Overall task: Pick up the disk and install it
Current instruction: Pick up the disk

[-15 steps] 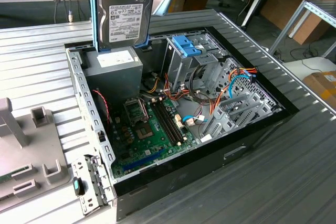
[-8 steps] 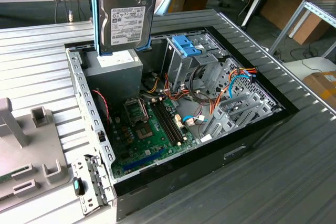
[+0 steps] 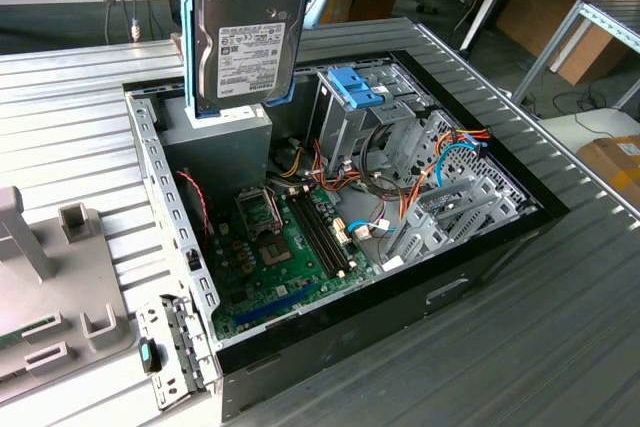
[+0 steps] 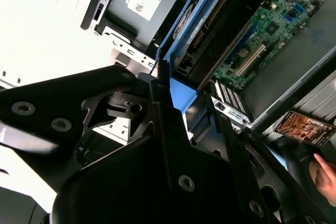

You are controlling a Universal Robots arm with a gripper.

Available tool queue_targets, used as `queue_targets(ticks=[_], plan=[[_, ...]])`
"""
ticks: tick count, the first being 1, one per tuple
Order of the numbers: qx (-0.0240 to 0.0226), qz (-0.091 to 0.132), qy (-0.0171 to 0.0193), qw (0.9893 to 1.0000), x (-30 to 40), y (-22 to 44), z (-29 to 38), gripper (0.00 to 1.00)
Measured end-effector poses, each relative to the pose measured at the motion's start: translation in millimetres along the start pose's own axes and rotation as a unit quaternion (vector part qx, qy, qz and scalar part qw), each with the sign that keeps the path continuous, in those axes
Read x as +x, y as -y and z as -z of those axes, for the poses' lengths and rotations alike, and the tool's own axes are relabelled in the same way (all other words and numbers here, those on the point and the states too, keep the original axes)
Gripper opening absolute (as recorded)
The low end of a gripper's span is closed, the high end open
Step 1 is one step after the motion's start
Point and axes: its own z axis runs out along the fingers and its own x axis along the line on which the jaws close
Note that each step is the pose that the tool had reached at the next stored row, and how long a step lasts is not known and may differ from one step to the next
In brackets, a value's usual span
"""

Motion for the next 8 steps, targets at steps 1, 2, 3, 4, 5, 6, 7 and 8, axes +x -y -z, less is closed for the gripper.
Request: queue_targets(ticks=[1, 2, 3, 4, 5, 6, 7, 8], plan=[[0.0, 0.0, 0.0, 1.0, 4.3, -0.1, 0.2, 0.36], [0.0, 0.0, 0.0001, 1.0, 7.1, -0.1, 0.3, 0.36], [0.0, 0.0, 0.0001, 1.0, 10.0, -0.2, 0.5, 0.36], [0.0, 0.0, 0.0, 1.0, 12.0, -0.2, 0.6, 0.36], [0.0, 0.0, 0.0, 1.0, 14.2, -0.2, 0.7, 0.36], [0.0, 0.0, 0.0, 1.0, 16.9, -0.3, 0.9, 0.36], [0.0, 0.0, 0.0, 1.0, 20.1, -0.3, 1.0, 0.36], [0.0, 0.0, 0.0, 1.0, 22.0, -0.4, 1.1, 0.36]])
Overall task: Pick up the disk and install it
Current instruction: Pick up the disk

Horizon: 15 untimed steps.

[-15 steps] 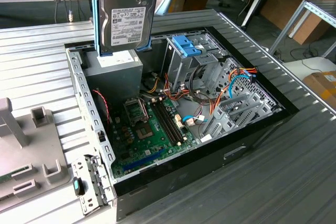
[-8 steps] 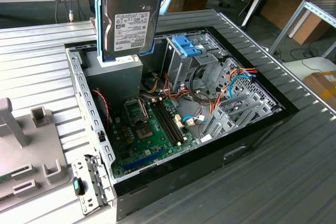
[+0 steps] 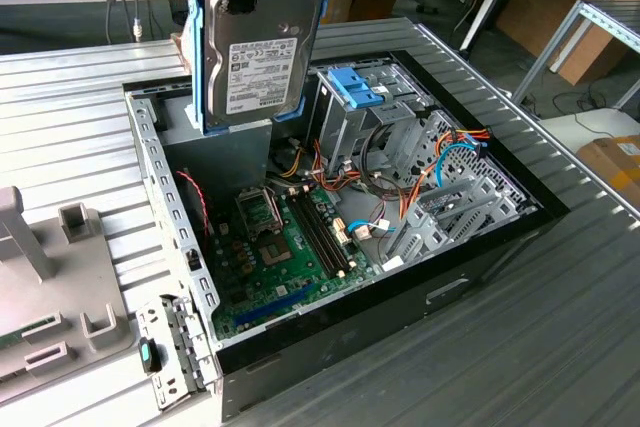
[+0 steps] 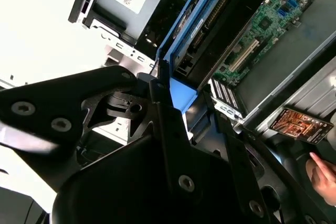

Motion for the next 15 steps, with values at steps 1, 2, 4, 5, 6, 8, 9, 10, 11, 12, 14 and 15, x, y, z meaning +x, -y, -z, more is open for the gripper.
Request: queue_targets(ticks=[1, 2, 4, 5, 6, 8, 9, 10, 11, 12, 14, 15], plan=[[0.0, 0.0, 0.0, 1.0, 1.8, 0.0, 0.1, 0.36], [0.0, 0.0, -0.0001, 1.0, 4.9, -0.1, 0.2, 0.36], [0.0, 0.0, -0.0004, 1.0, 10.7, -0.2, 0.5, 0.36], [0.0, 0.0, -0.0005, 1.0, 12.7, -0.2, 0.5, 0.36], [0.0, 0.0, -0.0007, 1.0, 15.5, -0.3, 0.6, 0.36], [0.0, 0.0, -0.001, 1.0, 19.3, -0.3, 0.8, 0.36], [0.0, 0.0, -0.0012, 1.0, 21.2, -0.3, 0.9, 0.36], [0.0, 0.0, -0.0015, 1.0, 23.4, -0.3, 1.0, 0.36], [0.0, 0.0, -0.0018, 1.0, 26.0, -0.4, 1.0, 0.36], [0.0, 0.0, -0.0022, 1.0, 27.5, -0.5, 1.0, 0.36], [0.0, 0.0, -0.0023, 1.0, 27.8, -0.5, 1.0, 0.36], [-0.0001, 0.0, -0.0024, 1.0, 27.9, -0.4, 1.1, 0.36]])
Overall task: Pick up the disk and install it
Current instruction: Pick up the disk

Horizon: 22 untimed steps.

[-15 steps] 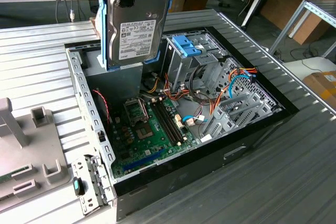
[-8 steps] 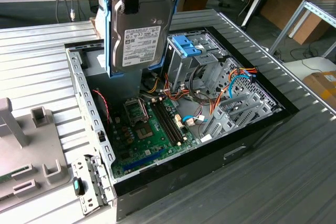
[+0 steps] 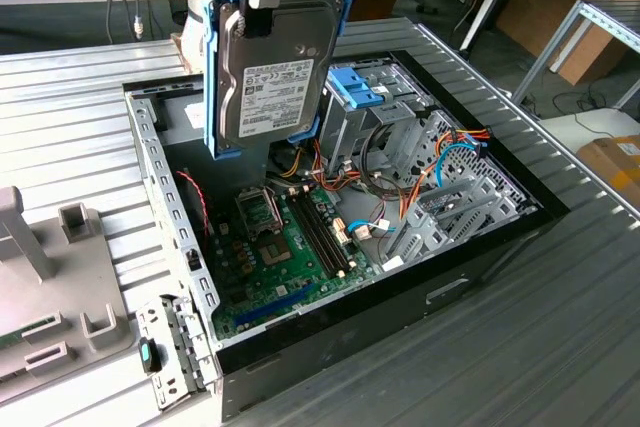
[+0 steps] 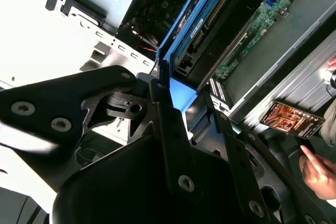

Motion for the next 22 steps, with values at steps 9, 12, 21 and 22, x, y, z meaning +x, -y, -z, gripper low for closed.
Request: queue_targets(ticks=[9, 12, 21, 22], plan=[[0.0, 0.0, 0.0, 1.0, 0.2, 7.3, 0.1, 0.36], [0.0, 0.0, 0.0001, 1.0, 0.4, 18.3, 0.2, 0.36], [-0.0002, 0.002, 0.0, 1.0, 0.3, 39.9, 0.5, 0.36], [-0.0003, 0.002, 0.0, 1.0, 0.2, 44.8, 0.5, 0.36]])
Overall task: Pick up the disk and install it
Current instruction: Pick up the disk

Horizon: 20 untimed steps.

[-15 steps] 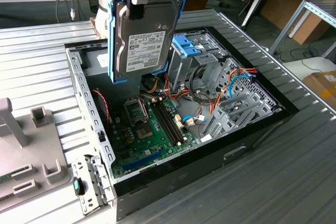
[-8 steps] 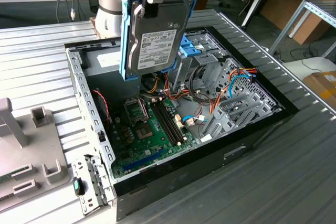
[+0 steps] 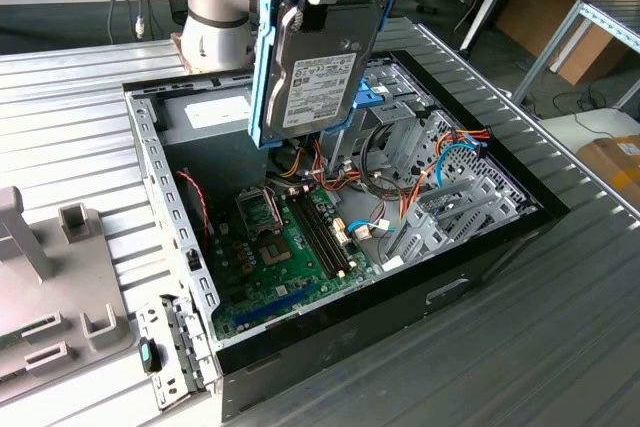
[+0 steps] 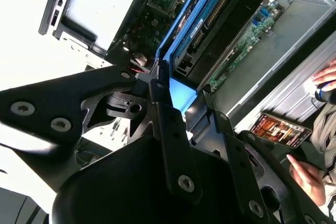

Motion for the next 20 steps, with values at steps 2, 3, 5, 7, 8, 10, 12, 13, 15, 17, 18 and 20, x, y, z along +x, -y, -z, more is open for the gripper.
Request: queue_targets(ticks=[2, 3, 5, 7, 8, 10, 12, 13, 15, 17, 18, 20], plan=[[-0.0001, 0.001, 0.0, 1.0, -0.1, 8.1, 0.1, 0.36], [-0.0001, 0.002, 0.0, 1.0, -0.1, 11.1, 0.1, 0.36], [-0.0002, 0.003, 0.0, 1.0, 0.0, 19.7, 0.1, 0.36], [-0.0002, 0.003, -0.0001, 1.0, 0.0, 23.6, 0.2, 0.36], [-0.0002, 0.003, -0.0001, 1.0, 0.1, 28.1, 0.3, 0.36], [-0.0003, 0.004, -0.0001, 1.0, 0.1, 33.0, 0.3, 0.36], [-0.0003, 0.005, -0.0001, 1.0, 0.1, 34.8, 0.3, 0.36], [-0.0003, 0.005, -0.0001, 1.0, 0.0, 35.3, 0.3, 0.36], [-0.0003, 0.005, -0.0001, 1.0, 0.0, 35.4, 0.3, 0.36], [-0.0003, 0.005, -0.0001, 1.0, 1.1, 35.5, 0.3, 0.36], [-0.0003, 0.005, 0.0, 1.0, 2.3, 35.5, 0.4, 0.36], [-0.0003, 0.005, -0.0001, 1.0, 4.1, 35.4, 0.5, 0.36]])
